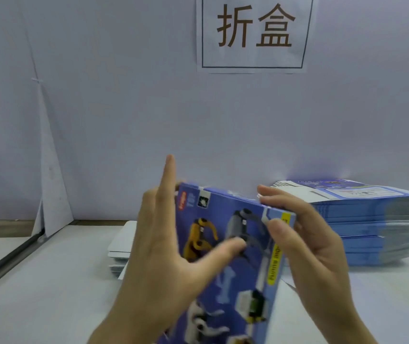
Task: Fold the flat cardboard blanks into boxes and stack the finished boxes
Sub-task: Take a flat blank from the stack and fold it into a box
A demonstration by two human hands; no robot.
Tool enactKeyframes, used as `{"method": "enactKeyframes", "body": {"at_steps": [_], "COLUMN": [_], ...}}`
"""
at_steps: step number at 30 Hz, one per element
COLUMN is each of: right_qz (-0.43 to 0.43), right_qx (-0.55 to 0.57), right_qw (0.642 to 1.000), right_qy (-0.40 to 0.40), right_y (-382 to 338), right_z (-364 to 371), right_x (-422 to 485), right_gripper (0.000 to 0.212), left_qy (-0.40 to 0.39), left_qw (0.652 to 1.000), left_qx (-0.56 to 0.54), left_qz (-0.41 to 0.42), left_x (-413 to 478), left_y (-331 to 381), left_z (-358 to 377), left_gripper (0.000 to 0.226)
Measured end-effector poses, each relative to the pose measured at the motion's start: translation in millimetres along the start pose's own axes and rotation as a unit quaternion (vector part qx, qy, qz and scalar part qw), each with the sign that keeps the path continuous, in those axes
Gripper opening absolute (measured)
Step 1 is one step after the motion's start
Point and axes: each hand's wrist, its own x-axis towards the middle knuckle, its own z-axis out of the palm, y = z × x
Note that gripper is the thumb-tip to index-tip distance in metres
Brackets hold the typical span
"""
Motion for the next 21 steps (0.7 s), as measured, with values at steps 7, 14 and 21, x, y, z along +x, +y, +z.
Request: {"method": "enactKeyframes", "body": {"at_steps": [7,14,21], "right_qz": [0.079,0.121,0.077], "right_qx": [0.047,0.11,0.034], "right_qw": [0.995,0.985,0.996], "right_qy": [-0.039,-0.056,0.003], "right_y": [-5.4,-10.9,-17.4], "right_z": [2.5,-1.9,-0.2], "right_x": [-1.1,1.0,3.0], "right_gripper": [0.02,0.012,0.024], "left_qy": [-0.052,-0.02,0.026], "left_qw": [0.917,0.91,0.895], "left_qx": [-0.38,-0.407,-0.435], "left_qz": [-0.106,-0.07,-0.094], "left_x": [0.2,-2.3,-8.5], "left_y": [-16.6,-8.5,0.3], "left_z": [-3.0,0.6,11.2], "left_gripper": [0.034,0.029,0.034]}}
